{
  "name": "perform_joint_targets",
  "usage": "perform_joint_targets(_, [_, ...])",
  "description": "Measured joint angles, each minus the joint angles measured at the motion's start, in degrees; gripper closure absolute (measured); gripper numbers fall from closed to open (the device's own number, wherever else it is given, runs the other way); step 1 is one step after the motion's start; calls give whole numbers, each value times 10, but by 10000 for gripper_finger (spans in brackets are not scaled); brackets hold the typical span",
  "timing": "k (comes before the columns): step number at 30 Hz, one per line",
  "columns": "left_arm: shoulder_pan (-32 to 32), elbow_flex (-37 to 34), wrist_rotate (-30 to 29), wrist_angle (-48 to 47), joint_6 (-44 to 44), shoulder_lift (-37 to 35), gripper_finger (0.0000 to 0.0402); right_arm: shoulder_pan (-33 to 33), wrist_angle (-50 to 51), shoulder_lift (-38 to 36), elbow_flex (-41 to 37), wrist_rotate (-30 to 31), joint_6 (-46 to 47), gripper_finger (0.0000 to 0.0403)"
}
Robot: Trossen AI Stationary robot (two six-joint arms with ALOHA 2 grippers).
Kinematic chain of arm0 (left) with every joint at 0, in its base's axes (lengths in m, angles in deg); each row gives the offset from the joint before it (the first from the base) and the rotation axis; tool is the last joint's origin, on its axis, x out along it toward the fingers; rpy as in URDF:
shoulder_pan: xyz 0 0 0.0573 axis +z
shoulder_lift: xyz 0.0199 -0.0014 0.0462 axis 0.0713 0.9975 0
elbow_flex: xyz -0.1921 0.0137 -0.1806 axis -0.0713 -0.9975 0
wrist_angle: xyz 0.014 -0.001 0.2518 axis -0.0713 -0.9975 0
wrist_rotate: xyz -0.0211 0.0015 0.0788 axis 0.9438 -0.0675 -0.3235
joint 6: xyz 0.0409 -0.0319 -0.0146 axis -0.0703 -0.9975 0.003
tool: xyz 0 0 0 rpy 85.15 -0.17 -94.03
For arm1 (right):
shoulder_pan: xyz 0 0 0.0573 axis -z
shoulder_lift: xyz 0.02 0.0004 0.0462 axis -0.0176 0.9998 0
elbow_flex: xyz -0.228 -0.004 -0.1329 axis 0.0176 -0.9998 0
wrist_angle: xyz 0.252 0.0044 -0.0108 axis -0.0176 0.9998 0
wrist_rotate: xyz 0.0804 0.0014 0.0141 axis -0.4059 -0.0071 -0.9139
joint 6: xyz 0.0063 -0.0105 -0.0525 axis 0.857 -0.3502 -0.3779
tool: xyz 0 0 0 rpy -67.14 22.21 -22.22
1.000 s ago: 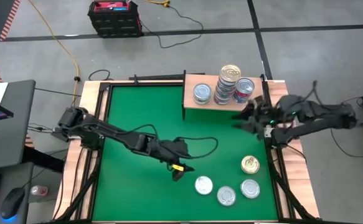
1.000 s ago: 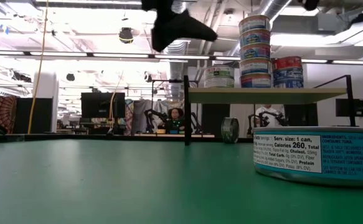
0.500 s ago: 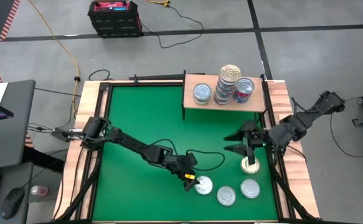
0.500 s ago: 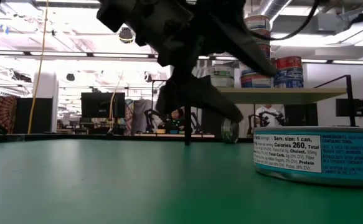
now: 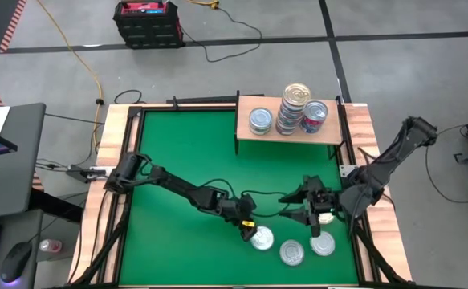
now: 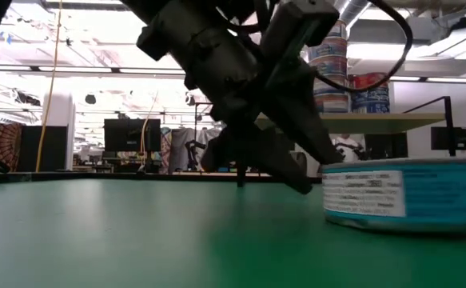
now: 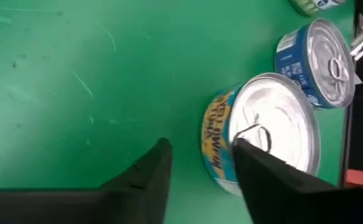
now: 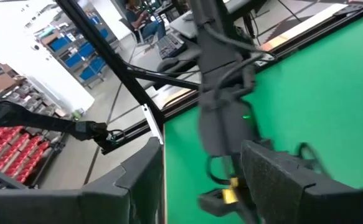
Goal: Stack canned seafood by type on shelf
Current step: Stack the light blue tuna can on top of the colored tuna cans
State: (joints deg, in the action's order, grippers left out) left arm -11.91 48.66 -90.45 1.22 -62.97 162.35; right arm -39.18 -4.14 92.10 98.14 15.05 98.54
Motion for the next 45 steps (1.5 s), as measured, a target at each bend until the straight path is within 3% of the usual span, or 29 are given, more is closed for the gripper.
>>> perform_joint_targets(7, [18,0,65,1,10,-2,376,1,-39,35,0,0,0,165])
perform_joint_targets(9, [21,0,73,2,14,-3,394,1,-45,40,0,0,0,165])
perform_joint_targets(21, [54,-3,71,-99,31,-5,401,1,-68,41,0,12,4,165])
perform_joint_targets(26, [68,-2,39,-133,64,-29,402,2,-67,41,0,12,10,165])
perform_joint_targets(32, [69,-2,-52,-232,151,-104,401,2,-44,38,0,26,45,165])
perform_joint_targets(35, [56,-1,-84,-229,173,-139,389,2,20,32,0,26,99,165])
perform_joint_targets(38, [41,-1,-84,-183,176,-154,352,-5,112,32,0,16,145,165])
perform_joint_targets(42, [24,-1,-51,-91,110,-146,265,0,194,33,-1,-13,218,165])
perform_joint_targets(45, [13,-1,-65,-68,51,-139,190,9,236,33,-1,-18,289,165])
